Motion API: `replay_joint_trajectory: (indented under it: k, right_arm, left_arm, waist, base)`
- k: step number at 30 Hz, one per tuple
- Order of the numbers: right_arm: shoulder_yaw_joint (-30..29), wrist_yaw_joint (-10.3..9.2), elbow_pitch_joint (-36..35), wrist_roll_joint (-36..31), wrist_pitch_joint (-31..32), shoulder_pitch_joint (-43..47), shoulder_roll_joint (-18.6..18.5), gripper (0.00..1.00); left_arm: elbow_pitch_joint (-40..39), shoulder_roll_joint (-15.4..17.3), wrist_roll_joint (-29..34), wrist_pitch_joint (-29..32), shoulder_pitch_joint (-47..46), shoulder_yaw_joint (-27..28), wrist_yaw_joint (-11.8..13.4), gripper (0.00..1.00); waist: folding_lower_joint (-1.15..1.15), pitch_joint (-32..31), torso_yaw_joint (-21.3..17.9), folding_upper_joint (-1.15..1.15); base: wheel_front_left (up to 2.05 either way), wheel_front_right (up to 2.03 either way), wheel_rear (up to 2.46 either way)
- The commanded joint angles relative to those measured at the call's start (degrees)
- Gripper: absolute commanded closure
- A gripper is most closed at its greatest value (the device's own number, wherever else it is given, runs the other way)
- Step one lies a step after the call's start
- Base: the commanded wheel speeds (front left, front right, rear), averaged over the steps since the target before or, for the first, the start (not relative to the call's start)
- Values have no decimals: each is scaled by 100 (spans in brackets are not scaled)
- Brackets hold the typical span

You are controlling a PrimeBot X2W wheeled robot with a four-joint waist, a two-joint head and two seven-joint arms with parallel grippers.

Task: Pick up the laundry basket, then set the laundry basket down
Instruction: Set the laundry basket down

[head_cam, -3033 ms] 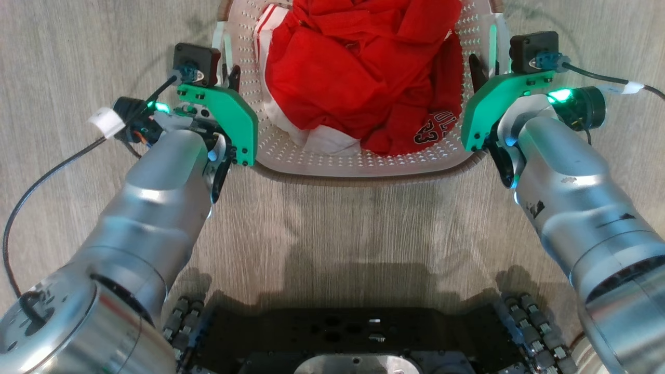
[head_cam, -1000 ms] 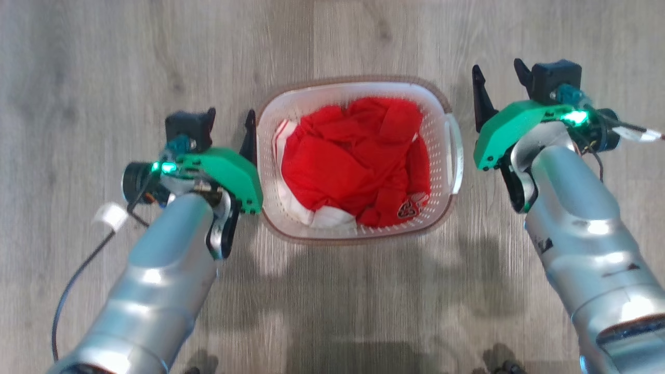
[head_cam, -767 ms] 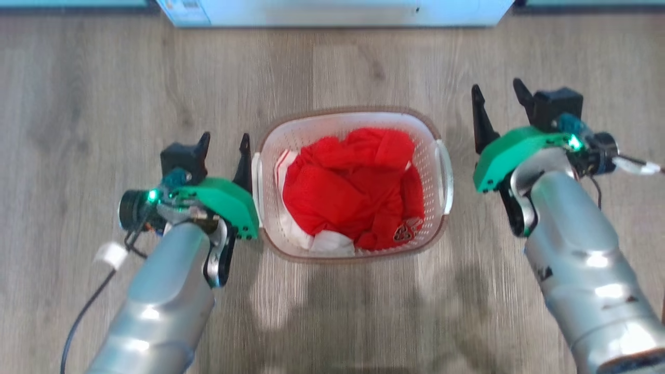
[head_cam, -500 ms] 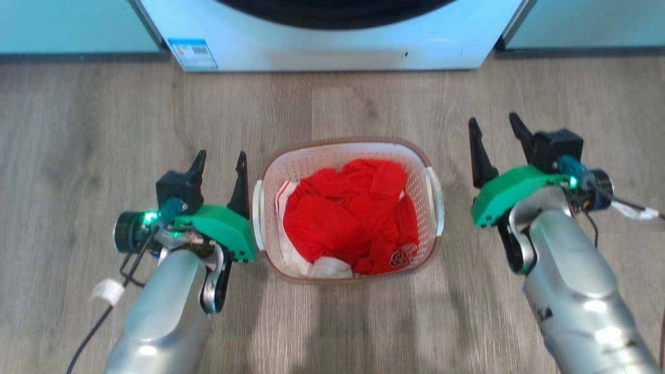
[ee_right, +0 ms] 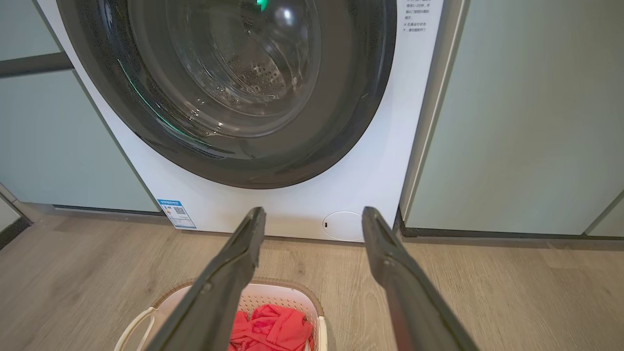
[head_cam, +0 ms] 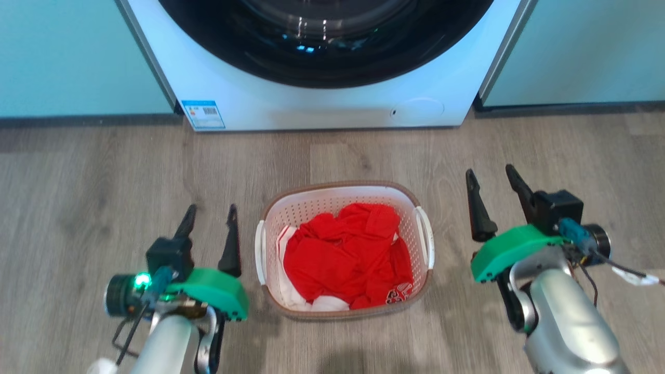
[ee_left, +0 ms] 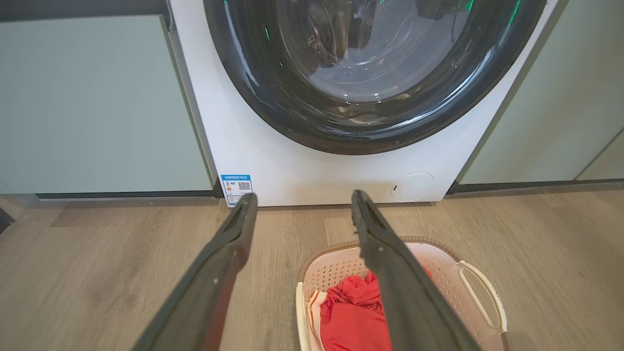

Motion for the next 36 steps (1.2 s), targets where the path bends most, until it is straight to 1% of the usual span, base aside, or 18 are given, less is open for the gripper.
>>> replay_joint_trajectory:
  k: [1, 2, 6, 20, 27, 36]
  right_arm:
    - [92, 14, -245, -49, -43, 15, 68, 0]
    - [64, 14, -383, -69, -43, 177, 68, 0]
    - [17, 14, -560, -102, -43, 408, 68, 0]
    - [-293, 14, -1297, -130, -44, 1198, 68, 0]
    - [-422, 14, -1516, -68, -44, 1399, 68, 0]
    - [-456, 14, -1615, -66, -44, 1488, 68, 0]
  left_arm:
    - [-268, 48, 70, -54, -58, 257, 43, 0]
    - [-473, 38, 111, -55, 148, 373, 72, 0]
    - [-783, 27, 174, -55, 440, 528, 100, 0]
    - [-1724, -15, 321, -55, 1378, 975, 76, 0]
    - [-1925, -30, 332, -55, 1610, 1103, 22, 0]
    - [-1918, -38, 345, -55, 1663, 1161, -14, 0]
  waist:
    - [1, -105, -25, -1]
    - [1, -194, -38, -1]
    - [1, -312, -66, -1]
    - [1, -567, -182, -1]
    - [1, -638, -249, -1]
    - [1, -617, -317, -1]
  base:
    - [0, 0, 0]
    - [0, 0, 0]
    - [0, 0, 0]
    - [0, 0, 0]
    - [0, 0, 0]
    - [0, 0, 0]
